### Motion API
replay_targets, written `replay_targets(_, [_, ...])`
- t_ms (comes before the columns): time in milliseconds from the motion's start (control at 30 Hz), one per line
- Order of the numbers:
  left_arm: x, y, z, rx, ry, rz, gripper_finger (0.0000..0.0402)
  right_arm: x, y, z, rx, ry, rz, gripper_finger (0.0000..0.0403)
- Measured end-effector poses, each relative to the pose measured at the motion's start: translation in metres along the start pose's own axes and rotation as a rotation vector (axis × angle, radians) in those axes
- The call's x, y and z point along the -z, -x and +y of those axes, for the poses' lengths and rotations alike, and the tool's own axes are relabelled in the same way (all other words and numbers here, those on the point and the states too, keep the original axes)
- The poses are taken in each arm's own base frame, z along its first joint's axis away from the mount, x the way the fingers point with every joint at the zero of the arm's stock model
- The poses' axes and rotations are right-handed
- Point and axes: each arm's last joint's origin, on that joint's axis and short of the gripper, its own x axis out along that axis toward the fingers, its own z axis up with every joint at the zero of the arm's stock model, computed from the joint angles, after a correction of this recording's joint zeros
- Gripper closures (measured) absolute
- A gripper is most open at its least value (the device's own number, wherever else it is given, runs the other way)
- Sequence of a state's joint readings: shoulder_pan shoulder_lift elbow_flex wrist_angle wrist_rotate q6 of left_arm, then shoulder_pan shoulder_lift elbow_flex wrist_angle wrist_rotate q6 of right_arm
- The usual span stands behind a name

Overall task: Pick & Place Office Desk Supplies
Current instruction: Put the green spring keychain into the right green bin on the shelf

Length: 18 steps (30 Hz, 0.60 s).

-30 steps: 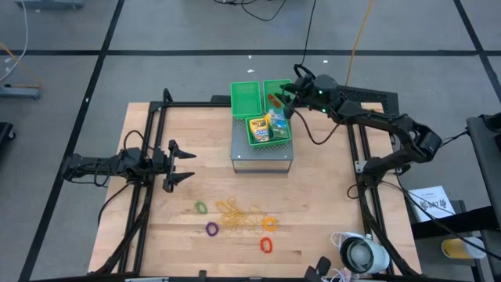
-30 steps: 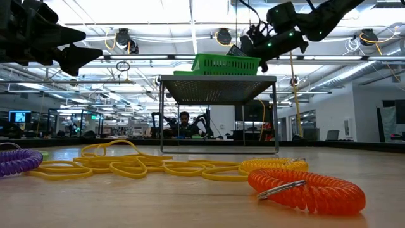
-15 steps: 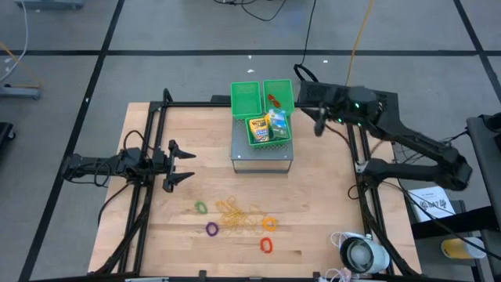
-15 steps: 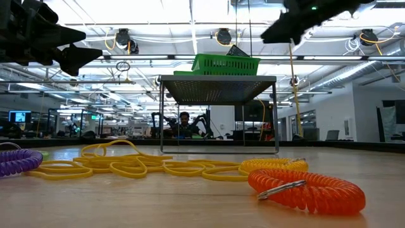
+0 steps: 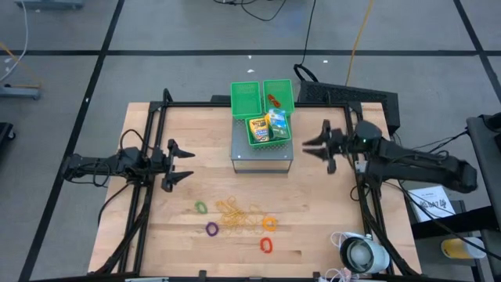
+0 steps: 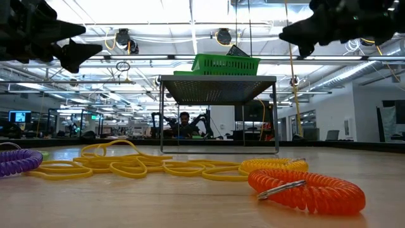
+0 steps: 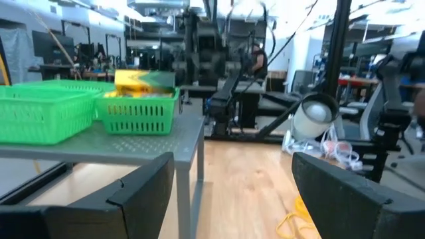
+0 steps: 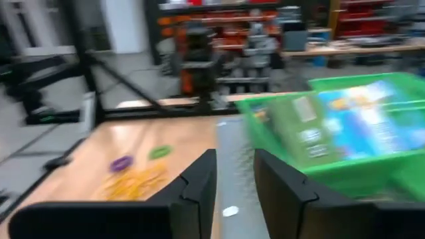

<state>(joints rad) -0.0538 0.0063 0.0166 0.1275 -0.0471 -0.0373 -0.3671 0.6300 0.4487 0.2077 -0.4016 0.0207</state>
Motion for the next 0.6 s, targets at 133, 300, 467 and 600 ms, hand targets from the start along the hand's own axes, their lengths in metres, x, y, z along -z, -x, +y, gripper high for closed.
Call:
replay_targets(133, [-0.001,0.0,0.0,0.0,0.026,-0.011,0.0091,0.021,-0.003,0.01,-0.107,-0.013,0.037,0.0329])
replay_targets(300, [-0.004,0.0,0.0,-0.003,0.058,-0.04,0.0092,0.034,-0.004,0.021,-0.181,-0.055,0.049,0.0351])
replay_targets(467, [-0.008,0.0,0.0,0.0,0.138,-0.088,0.0091,0.041,-0.003,0.03,-0.24,-0.04,0.048,0.0372])
replay_targets(600, [-0.012,0.001,0.0,-0.002,0.14,-0.123,0.0091,0.042,-0.002,0.033,-0.264,-0.018,-0.013,0.0384])
